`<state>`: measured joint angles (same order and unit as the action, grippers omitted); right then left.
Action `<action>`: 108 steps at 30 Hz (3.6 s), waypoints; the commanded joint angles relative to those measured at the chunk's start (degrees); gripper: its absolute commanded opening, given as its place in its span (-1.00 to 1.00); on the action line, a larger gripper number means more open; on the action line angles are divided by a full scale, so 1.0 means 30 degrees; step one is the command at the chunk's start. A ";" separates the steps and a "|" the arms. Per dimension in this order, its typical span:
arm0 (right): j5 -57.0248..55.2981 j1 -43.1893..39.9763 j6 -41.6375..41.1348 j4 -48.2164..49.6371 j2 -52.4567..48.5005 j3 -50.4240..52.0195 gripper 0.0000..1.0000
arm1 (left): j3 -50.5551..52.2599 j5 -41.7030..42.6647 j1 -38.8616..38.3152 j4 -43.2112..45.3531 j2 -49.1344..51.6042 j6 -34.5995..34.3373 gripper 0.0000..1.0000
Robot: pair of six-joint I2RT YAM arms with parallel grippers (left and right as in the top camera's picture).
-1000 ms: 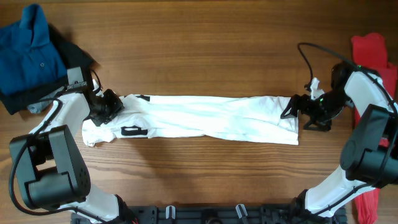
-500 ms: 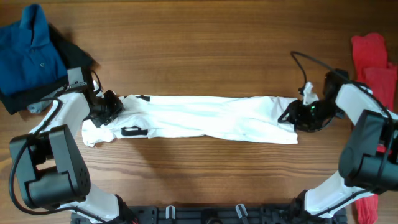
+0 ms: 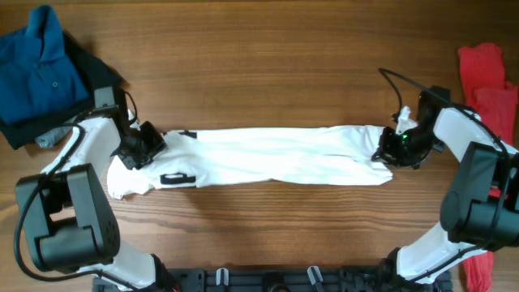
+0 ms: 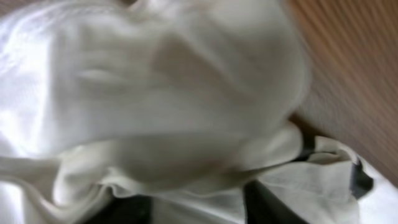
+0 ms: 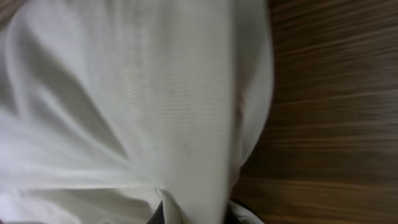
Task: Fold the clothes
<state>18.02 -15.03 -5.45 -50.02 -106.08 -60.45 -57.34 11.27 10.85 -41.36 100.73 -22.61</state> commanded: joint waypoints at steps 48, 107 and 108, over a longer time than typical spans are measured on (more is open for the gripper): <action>-0.7045 1.2764 -0.7198 -0.3432 0.2616 -0.4350 -0.91 | -0.1158 -0.1129 -0.0794 -0.2900 -0.2499 0.0452 0.13; -1.1074 1.4608 -0.9588 -0.3147 0.4189 -0.4350 0.09 | -0.1100 -0.1137 -0.0794 -0.3359 -0.2317 0.1428 0.52; -1.1074 1.4404 -0.9712 -0.3293 0.4197 -0.4350 0.09 | -0.1086 -0.1137 -0.0794 -0.3344 -0.2178 0.1552 0.55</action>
<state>-11.09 29.87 -28.18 -59.09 -93.82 -72.71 -60.36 8.36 8.56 -51.24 93.73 -20.93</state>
